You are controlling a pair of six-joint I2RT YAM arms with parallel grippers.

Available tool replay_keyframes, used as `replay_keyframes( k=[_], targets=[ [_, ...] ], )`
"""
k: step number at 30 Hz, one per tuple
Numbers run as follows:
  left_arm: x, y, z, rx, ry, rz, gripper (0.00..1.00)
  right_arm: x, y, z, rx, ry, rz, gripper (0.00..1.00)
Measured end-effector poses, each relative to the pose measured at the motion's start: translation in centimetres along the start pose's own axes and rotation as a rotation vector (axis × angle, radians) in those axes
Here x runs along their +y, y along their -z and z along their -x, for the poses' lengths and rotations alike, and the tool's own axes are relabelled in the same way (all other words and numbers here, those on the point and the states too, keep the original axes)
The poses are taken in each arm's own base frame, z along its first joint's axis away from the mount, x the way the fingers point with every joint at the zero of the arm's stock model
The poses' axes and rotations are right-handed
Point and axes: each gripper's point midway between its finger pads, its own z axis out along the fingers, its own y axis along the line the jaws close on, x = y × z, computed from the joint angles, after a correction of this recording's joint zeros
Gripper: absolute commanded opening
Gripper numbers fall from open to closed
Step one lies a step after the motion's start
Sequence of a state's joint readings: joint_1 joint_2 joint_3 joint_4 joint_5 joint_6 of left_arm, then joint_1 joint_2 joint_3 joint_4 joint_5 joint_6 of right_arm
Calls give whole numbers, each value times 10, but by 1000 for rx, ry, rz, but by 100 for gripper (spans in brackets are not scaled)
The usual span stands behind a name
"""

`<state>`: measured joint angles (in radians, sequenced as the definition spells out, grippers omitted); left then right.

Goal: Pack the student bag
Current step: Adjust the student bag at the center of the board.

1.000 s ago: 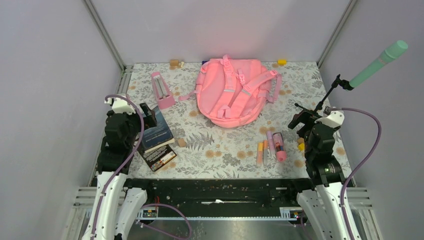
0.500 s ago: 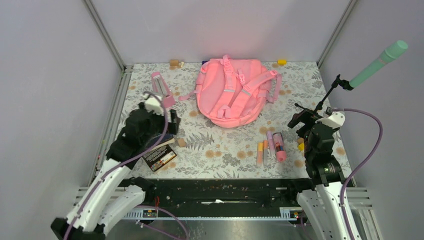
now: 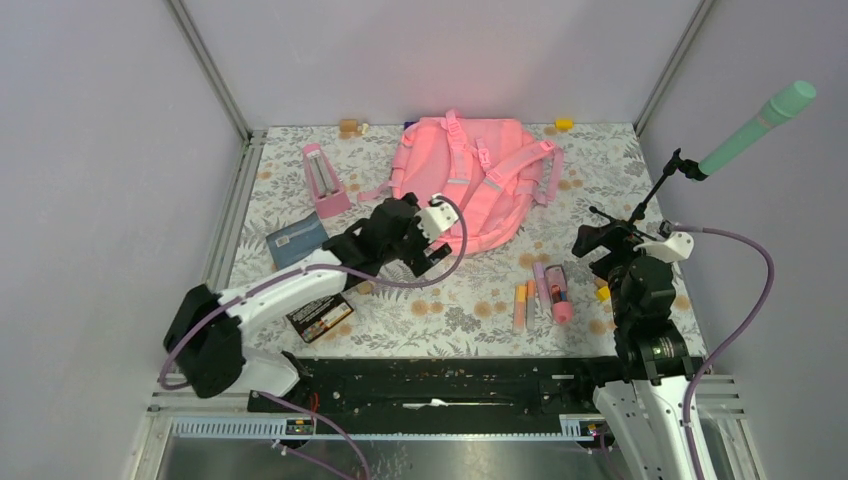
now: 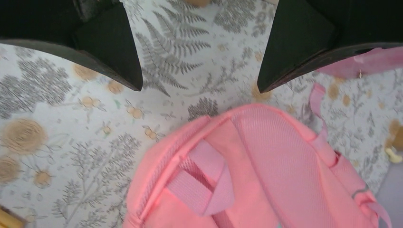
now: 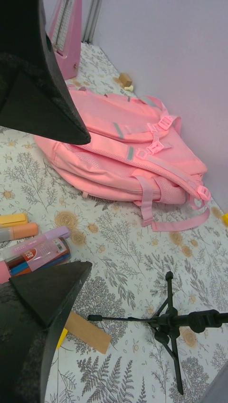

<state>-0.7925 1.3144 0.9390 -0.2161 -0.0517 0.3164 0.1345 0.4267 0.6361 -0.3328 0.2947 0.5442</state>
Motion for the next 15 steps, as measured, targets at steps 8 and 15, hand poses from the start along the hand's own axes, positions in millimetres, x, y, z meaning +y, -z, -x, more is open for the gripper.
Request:
replay_keyframes(
  k=[8,15],
  targets=[
    [-5,-66,6,28,-92,-32,99,-1,9,2,-12,1,12,100],
    [-27,-111,4,68,-141,-81,99,-4,10,0,-4,9,4,100]
  ],
)
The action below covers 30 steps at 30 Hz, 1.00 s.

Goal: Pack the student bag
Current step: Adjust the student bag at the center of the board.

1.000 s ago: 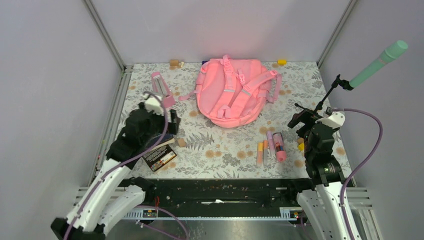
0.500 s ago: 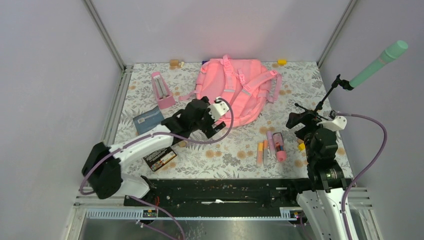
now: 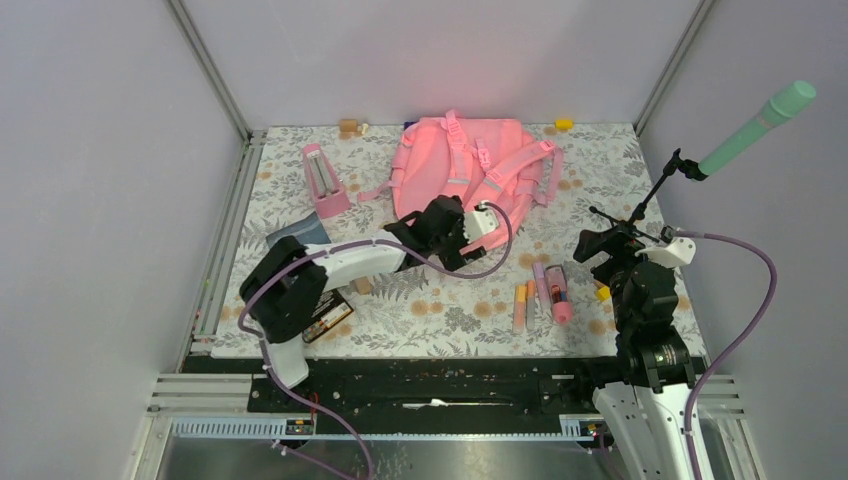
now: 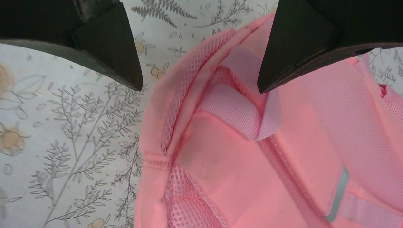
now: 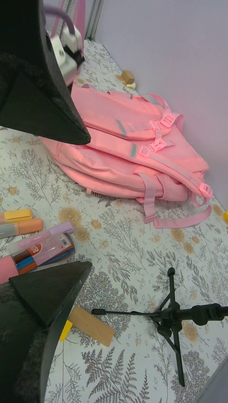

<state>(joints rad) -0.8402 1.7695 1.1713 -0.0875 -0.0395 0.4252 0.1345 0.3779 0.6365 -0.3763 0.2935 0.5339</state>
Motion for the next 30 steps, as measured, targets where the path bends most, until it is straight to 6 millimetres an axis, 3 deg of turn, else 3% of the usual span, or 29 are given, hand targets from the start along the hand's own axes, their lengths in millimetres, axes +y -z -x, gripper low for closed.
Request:
replay_keyframes(
  k=[6,12,13,15,18,20,26,30],
  targets=[
    [2,-36,-17,104,-56,101,99,1,1,1,-2,0,3,100],
    [6,-43,-21,135,-76,152,98,4,1,3,0,-2,14,100],
    [6,-45,-20,136,-76,158,92,5,1,3,3,-2,18,100],
    [7,-47,-22,141,-75,163,59,6,1,2,8,-2,25,100],
    [9,-47,-20,134,-67,182,18,7,1,2,9,-2,26,100],
    [12,-47,-18,128,-54,204,2,7,1,2,9,-2,26,100],
    [25,-37,-11,112,11,245,0,8,1,1,14,-2,32,100],
    [41,-18,8,75,82,264,0,10,1,0,24,-1,43,100]
  ],
)
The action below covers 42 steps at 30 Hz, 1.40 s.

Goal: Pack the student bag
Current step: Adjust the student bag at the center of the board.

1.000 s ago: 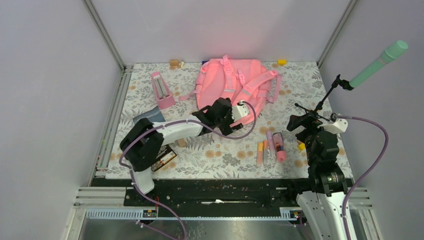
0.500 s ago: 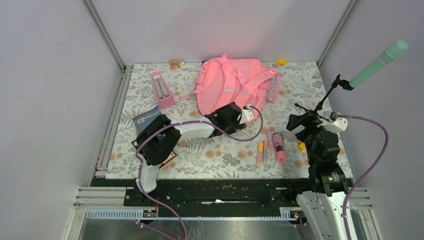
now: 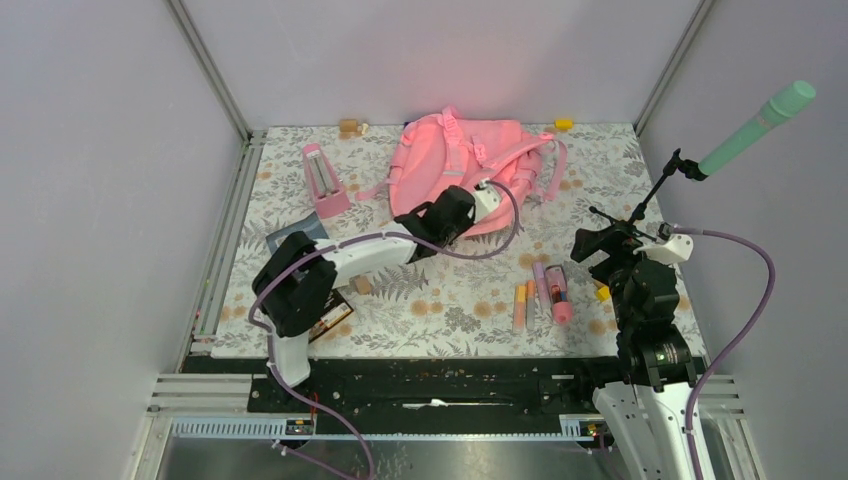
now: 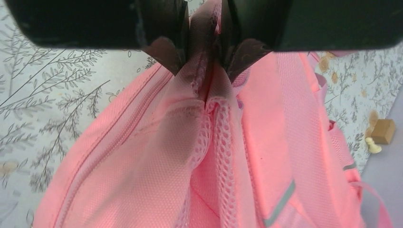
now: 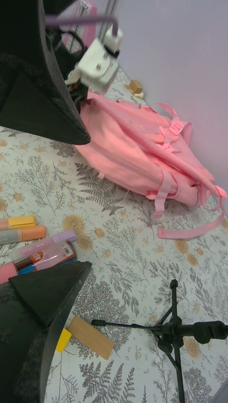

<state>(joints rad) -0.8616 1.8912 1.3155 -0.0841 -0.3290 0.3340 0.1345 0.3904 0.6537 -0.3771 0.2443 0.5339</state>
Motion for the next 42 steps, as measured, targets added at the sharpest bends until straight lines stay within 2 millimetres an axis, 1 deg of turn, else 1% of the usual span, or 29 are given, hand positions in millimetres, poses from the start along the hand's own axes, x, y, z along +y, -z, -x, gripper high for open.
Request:
replay_keyframes(
  k=[3,6,8,10,11,13,17,21,24,28,30,32,34,39,42],
  targets=[
    [18,14,18,-31,95,3,0,0,0,0,2,0,2,100],
    [40,30,37,-81,244,-17,0,0,0,0,2,0,2,100],
    [56,41,48,-113,344,-28,0,0,0,0,2,0,2,100],
    [81,55,67,-163,473,-34,0,0,-1,-1,6,2,0,100],
    [85,57,70,-173,493,-34,0,0,-1,-2,9,2,-2,100],
    [94,66,84,-214,575,-53,0,-1,-3,-3,16,5,-7,100],
    [95,88,110,-278,721,-130,0,2,-7,-12,57,28,10,100],
    [94,108,137,-333,818,-201,0,32,-8,-27,132,93,200,100],
    [95,121,151,-363,878,-235,0,55,-4,-38,182,137,347,100],
    [98,138,163,-400,962,-268,0,78,-2,-45,232,160,485,100],
    [101,146,171,-426,999,-279,0,87,-4,-47,260,159,522,100],
    [104,151,176,-448,1029,-287,0,98,-6,-44,269,158,552,100],
    [107,156,183,-471,1061,-294,0,114,-6,-41,279,167,592,100],
    [115,165,195,-506,1143,-303,0,173,3,-37,288,244,716,100],
    [122,170,202,-528,1189,-301,0,200,6,-43,279,277,775,100]
  ],
)
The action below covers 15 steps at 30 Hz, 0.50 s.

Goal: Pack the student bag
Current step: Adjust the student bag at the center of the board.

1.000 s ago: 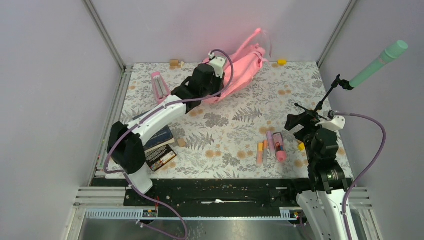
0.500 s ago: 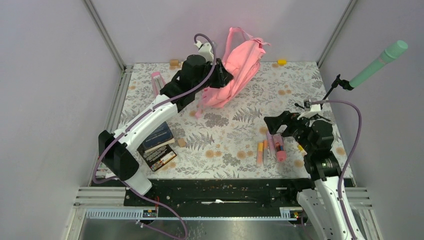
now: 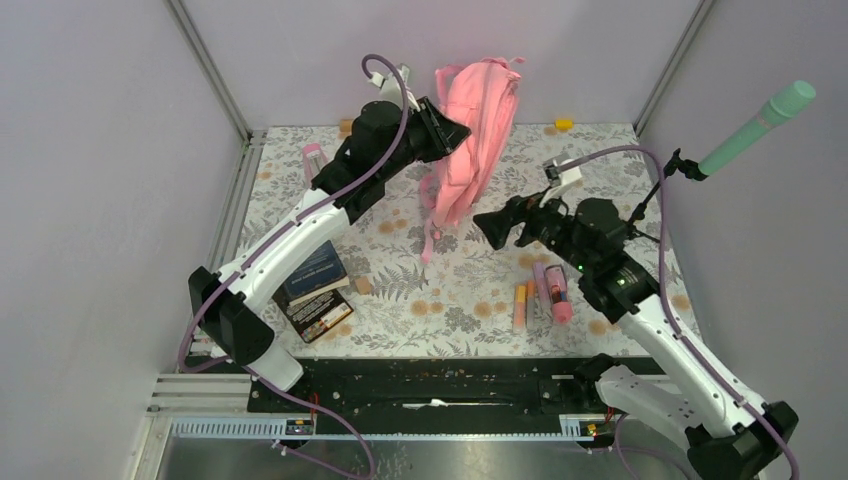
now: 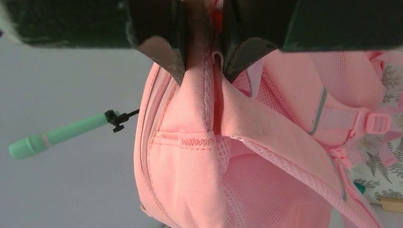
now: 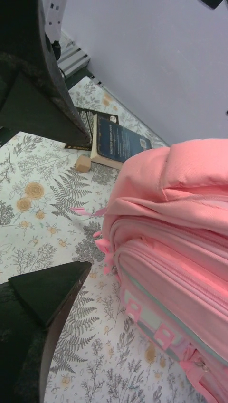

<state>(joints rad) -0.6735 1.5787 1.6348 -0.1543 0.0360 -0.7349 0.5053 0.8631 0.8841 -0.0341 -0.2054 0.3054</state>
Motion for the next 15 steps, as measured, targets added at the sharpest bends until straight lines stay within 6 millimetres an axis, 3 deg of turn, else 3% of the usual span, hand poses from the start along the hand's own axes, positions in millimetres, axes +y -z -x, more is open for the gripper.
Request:
replay_keyframes(
  k=[4,9,15],
  targets=[
    [-1,-1,12,-51,58,9,0,8,-18,-15,29,49,-8,99],
    [10,1,30,-129,121,41,0,1,-32,-31,64,77,-71,99],
    [42,29,51,-257,214,87,0,-12,-30,-48,60,72,-116,99]
  ],
)
